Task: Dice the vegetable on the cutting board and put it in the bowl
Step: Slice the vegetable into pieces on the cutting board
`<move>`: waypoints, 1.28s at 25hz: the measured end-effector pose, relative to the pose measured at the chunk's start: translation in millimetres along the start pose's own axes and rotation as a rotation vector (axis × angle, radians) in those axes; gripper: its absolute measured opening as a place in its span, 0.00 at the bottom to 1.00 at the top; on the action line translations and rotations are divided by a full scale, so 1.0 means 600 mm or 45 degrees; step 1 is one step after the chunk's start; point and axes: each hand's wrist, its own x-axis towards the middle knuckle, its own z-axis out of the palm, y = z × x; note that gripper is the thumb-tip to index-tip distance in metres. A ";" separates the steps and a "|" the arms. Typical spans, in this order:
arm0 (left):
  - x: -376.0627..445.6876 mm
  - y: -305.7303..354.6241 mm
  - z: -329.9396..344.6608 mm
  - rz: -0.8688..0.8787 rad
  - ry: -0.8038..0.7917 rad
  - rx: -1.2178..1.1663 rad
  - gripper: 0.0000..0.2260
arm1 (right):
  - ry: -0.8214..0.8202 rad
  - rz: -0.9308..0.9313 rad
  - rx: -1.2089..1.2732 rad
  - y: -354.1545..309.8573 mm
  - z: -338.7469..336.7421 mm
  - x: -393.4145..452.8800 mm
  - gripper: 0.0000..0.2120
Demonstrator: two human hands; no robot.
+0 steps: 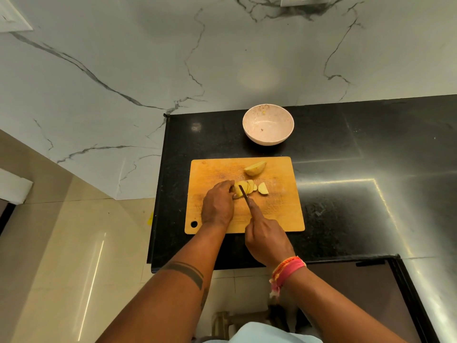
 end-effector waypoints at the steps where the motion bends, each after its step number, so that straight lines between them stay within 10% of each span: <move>1: -0.001 0.000 -0.001 0.003 0.005 -0.003 0.17 | 0.016 -0.001 0.004 -0.008 0.002 0.012 0.30; 19: -0.002 0.002 0.004 -0.098 0.045 -0.100 0.17 | -0.193 -0.005 -0.172 -0.008 0.016 0.045 0.33; 32: -0.005 -0.009 0.004 -0.088 0.032 -0.108 0.17 | 0.040 -0.047 -0.005 -0.001 0.001 0.005 0.30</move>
